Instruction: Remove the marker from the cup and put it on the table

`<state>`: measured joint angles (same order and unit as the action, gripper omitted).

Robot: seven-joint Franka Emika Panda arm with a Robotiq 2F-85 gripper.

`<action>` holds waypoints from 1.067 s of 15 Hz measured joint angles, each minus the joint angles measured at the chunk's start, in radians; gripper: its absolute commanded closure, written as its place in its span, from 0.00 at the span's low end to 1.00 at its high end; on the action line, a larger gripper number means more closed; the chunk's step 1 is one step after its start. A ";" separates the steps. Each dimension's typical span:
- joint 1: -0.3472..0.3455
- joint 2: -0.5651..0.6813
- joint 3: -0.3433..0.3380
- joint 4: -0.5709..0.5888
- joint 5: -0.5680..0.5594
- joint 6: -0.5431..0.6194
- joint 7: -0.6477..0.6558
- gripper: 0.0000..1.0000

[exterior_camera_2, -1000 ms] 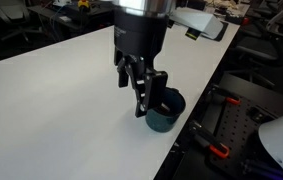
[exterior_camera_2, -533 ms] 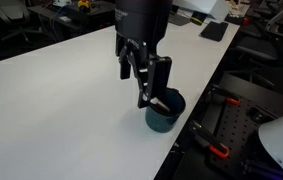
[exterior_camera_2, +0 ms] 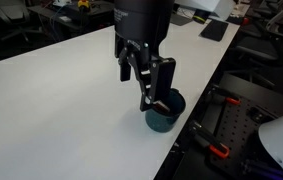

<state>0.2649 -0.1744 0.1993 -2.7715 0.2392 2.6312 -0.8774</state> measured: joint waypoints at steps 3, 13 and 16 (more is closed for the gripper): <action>0.007 0.018 -0.014 0.000 0.001 0.001 -0.001 0.00; 0.003 0.073 -0.018 0.000 0.001 0.007 0.033 0.00; -0.002 0.080 -0.025 0.000 0.001 0.007 0.048 0.00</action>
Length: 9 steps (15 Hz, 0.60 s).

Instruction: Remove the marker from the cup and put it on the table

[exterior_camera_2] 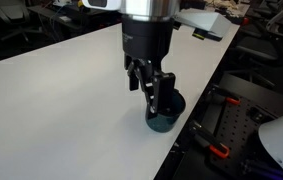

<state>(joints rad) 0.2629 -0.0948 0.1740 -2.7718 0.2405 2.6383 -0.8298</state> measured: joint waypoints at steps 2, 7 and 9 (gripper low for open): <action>-0.007 0.015 -0.011 0.000 0.000 0.000 0.000 0.00; -0.028 0.071 -0.019 0.000 0.015 0.000 0.000 0.00; -0.035 0.088 -0.019 0.000 0.015 0.000 0.000 0.14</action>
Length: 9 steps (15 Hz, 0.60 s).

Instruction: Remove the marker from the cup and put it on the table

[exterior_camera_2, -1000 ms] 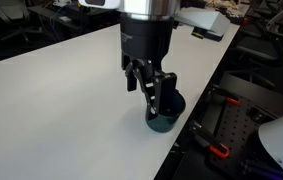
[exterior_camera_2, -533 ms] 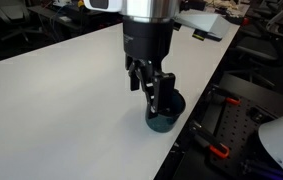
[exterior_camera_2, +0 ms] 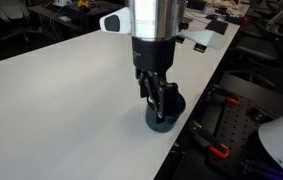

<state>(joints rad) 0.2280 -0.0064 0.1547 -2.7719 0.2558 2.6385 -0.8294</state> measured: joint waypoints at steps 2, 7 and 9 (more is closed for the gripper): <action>-0.003 0.007 0.000 0.001 0.001 0.005 0.000 0.23; -0.012 0.007 0.000 0.001 0.003 0.010 0.000 0.17; -0.013 0.008 0.000 0.001 0.003 0.011 0.000 0.16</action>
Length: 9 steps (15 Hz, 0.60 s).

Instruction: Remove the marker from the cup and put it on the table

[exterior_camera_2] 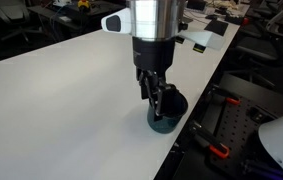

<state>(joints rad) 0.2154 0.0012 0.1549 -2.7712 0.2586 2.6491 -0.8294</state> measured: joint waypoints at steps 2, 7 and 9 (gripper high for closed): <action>-0.001 0.000 0.000 0.000 0.000 0.001 0.000 0.03; -0.002 0.001 0.002 0.000 -0.004 0.001 0.000 0.00; -0.001 -0.004 0.010 0.000 -0.020 0.001 0.010 0.00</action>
<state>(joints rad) 0.2141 -0.0029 0.1653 -2.7708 0.2383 2.6504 -0.8196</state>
